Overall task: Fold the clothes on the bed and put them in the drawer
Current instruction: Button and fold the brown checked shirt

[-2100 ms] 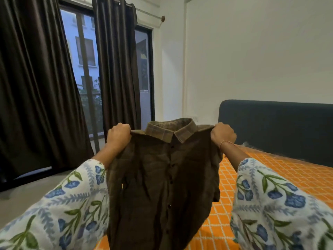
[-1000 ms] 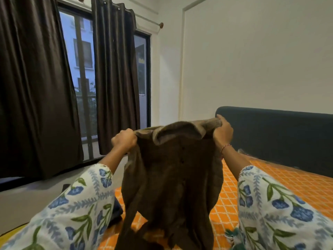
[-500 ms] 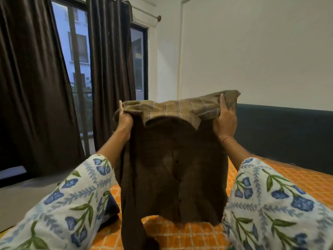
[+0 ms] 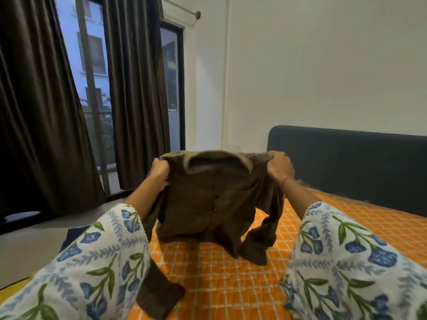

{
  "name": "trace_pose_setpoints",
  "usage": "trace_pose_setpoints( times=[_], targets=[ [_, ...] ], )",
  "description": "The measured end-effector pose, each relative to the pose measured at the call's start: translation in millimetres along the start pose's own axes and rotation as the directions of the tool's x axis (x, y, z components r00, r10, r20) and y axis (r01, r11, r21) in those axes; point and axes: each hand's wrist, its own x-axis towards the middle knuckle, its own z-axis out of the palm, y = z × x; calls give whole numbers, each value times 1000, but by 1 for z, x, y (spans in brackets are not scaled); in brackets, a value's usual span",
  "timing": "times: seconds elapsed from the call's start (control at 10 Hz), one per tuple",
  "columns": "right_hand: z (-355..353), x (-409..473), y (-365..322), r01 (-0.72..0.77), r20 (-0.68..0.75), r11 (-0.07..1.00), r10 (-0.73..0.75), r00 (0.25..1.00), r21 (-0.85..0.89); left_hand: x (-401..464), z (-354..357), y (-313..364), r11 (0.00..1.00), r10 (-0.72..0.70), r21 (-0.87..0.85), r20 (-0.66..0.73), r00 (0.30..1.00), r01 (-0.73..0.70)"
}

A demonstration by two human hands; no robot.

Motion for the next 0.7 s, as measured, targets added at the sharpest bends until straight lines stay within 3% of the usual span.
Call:
trace_pose_setpoints(
  times=[0.1, 0.2, 0.3, 0.4, 0.5, 0.6, 0.7],
  targets=[
    [0, -2, 0, 125, 87, 992, -123, 989, -16, 3, -1, 0, 998, 29, -47, 9, 1000, -29],
    [-6, -1, -6, 43, 307, 997, -61, 950, 63, 6, -6, -1, 992, -119, 51, 93, 989, 115],
    [-1, 2, -9, -344, 621, 915, 148, 770, 209, 20, -7, -14, 980, -199, 29, 207, 958, 198],
    [26, 10, -4, -519, 738, 807, 165, 655, 280, 47, 2, -41, 971, -199, -85, 240, 950, 225],
    [74, 27, 8, -619, 741, 717, 217, 636, 321, 75, 12, -67, 955, -226, -148, 197, 954, 257],
    [117, 55, 8, -596, 648, 735, 287, 706, 324, 114, 28, -72, 942, -196, -257, 106, 975, 217],
    [137, 93, -2, -444, 446, 770, 232, 864, 458, 158, 44, -58, 949, -153, -274, 30, 988, 155]
  ],
)
